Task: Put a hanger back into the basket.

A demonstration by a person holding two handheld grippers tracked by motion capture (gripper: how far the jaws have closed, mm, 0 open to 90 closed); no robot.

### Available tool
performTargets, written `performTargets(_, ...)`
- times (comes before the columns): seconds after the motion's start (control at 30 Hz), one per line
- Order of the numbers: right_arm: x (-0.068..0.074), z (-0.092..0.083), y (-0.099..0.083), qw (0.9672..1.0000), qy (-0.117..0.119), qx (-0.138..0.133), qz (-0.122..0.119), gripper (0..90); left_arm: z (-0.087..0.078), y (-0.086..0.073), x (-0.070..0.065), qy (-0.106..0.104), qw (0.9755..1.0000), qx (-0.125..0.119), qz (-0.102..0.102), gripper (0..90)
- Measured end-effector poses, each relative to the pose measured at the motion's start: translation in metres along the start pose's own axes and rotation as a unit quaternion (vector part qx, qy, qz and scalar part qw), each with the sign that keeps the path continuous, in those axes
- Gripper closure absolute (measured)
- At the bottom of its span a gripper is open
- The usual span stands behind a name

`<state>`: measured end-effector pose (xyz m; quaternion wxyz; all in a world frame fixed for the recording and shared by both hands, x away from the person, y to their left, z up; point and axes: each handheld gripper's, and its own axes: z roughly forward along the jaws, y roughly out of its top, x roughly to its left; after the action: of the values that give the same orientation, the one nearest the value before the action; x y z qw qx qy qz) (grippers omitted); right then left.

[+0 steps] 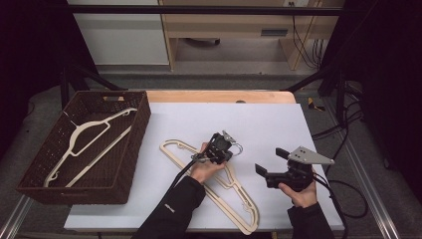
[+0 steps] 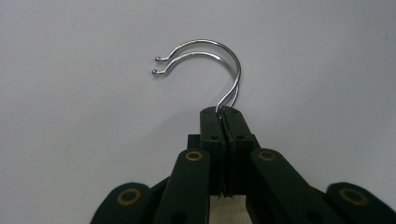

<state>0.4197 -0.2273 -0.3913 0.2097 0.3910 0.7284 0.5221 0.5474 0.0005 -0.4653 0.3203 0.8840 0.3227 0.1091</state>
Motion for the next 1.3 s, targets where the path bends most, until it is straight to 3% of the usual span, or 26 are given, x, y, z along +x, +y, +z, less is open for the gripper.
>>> performTargets(0.23, 0.000, 0.001, -0.001, 1.0000, 0.001, 0.001, 0.001, 7.5, -0.009, -0.001, -0.003, 0.012, 0.9995, -0.027, -0.010, 88.5)
performTargets(0.6, 0.004, 0.011, -0.005, 0.9996, 0.020, 0.014, 0.012, 13.1, -0.055, -0.004, -0.011, 0.013, 0.9965, -0.083, 0.009, 88.6)
performTargets(0.73, 0.006, 0.018, -0.006, 0.9988, 0.033, 0.018, 0.033, 14.9, -0.072, -0.006, -0.016, 0.015, 0.9942, -0.104, 0.019, 88.6)
performTargets(1.07, 0.026, 0.044, -0.005, 0.9967, 0.059, 0.047, 0.030, 19.9, -0.101, -0.014, -0.021, 0.011, 0.9900, -0.138, 0.025, 88.6)
performTargets(1.3, 0.040, 0.066, -0.005, 0.9946, 0.066, 0.073, 0.032, 30.8, -0.114, -0.023, -0.018, 0.008, 0.9882, -0.152, 0.020, 88.6)
